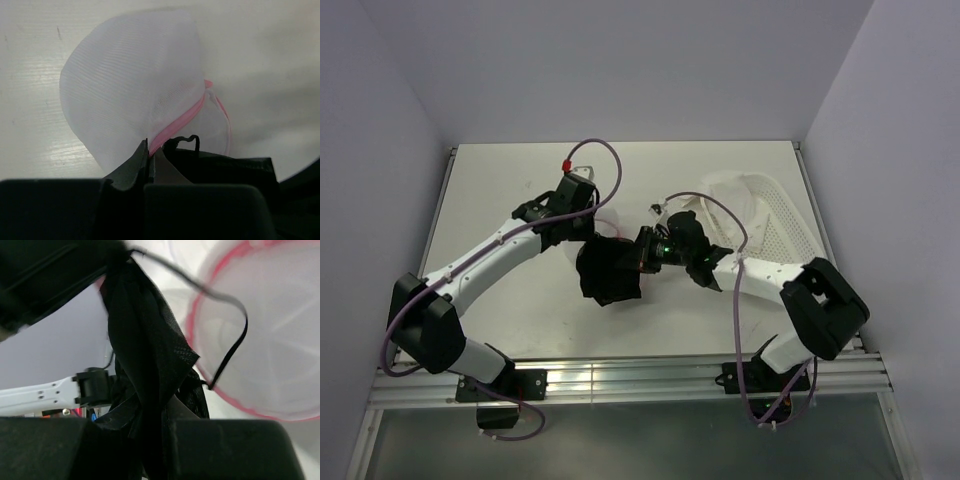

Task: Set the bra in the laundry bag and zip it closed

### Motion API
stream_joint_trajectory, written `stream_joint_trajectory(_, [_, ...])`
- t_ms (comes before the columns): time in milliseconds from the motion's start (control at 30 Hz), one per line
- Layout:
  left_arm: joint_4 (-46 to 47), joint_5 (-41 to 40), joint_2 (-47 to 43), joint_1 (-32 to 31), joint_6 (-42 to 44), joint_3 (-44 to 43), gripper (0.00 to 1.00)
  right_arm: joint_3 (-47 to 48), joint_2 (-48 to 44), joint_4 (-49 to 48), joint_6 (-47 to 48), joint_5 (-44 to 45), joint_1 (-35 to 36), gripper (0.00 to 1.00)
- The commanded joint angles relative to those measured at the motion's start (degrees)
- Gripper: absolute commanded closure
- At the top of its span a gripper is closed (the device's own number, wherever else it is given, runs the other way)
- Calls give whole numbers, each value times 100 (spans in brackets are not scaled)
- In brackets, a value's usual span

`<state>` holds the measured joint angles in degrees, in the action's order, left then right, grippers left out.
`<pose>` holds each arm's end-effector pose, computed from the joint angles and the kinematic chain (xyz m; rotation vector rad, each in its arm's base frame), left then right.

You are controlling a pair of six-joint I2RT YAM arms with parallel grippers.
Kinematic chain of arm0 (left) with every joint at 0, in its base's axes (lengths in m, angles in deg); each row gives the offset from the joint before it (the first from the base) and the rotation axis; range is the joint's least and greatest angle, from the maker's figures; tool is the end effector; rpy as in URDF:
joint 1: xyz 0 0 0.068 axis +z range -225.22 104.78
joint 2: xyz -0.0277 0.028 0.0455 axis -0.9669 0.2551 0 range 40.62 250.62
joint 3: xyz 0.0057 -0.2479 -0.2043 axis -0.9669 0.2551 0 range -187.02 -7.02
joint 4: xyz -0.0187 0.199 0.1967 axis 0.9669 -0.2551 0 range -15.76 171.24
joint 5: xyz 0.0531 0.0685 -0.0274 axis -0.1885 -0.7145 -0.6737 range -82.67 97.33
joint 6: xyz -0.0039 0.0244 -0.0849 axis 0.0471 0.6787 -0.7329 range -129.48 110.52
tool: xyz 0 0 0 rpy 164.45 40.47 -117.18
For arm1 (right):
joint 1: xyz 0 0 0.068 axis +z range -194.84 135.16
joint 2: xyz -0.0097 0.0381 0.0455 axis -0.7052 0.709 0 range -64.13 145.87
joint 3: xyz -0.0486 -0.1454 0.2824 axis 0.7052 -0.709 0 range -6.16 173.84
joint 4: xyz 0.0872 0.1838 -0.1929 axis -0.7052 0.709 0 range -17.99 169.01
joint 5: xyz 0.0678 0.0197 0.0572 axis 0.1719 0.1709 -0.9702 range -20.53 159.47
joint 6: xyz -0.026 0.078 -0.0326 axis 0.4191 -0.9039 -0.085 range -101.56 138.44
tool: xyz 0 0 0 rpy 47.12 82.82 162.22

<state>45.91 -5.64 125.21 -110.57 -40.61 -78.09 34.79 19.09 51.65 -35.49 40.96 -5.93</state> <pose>0.3050 -0.1946 0.3089 -0.0140 2.4117 -0.2667 0.2504 0.2504 0.2378 -0.0873 2.2447 1.4712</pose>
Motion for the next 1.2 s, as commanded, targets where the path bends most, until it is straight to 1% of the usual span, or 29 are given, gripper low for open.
stream_joint_trajectory(0, [429,417,-311,-77,11,233,100,317,404,-442,-47,-137,116,100])
stream_joint_trajectory(133, [702,980,-514,-165,160,471,100,458,765,-574,-109,-93,125,100])
stream_joint_trajectory(167, [703,1224,-541,-182,195,488,100,501,827,-583,-91,-50,134,100])
stream_joint_trajectory(267, [712,1428,-637,-288,266,576,100,669,1073,-732,-170,39,116,100])
stream_joint_trajectory(400, [501,1377,-708,-358,336,699,100,809,1310,-943,-337,214,107,100])
stream_joint_trajectory(533, [326,1332,-752,-376,345,849,100,766,1399,-1268,-723,460,11,100])
stream_joint_trajectory(567, [247,1193,-743,-376,336,866,100,739,1399,-1364,-776,522,-7,100])
stream_joint_trajectory(667, [132,902,-734,-376,284,919,100,590,1311,-1540,-1013,890,-51,100])
stream_joint_trajectory(767, [149,1050,-787,-376,275,1024,100,318,1171,-1882,-1312,1293,-77,100])
stream_joint_trajectory(900, [290,1437,-866,-402,187,1069,100,229,1100,-2103,-1620,1883,-25,100])
stream_joint_trajectory(1033, [334,1938,-875,-472,169,885,100,203,977,-2183,-1717,2463,63,100])
stream_joint_trajectory(1067, [343,2235,-866,-490,152,832,100,168,855,-2174,-1708,2621,98,100])
stream_joint_trajectory(1133, [317,2474,-796,-516,64,683,100,89,696,-2095,-1673,3122,151,100])
stream_joint_trajectory(1167, [308,2814,-743,-551,55,612,100,63,539,-1964,-1647,3272,160,100])
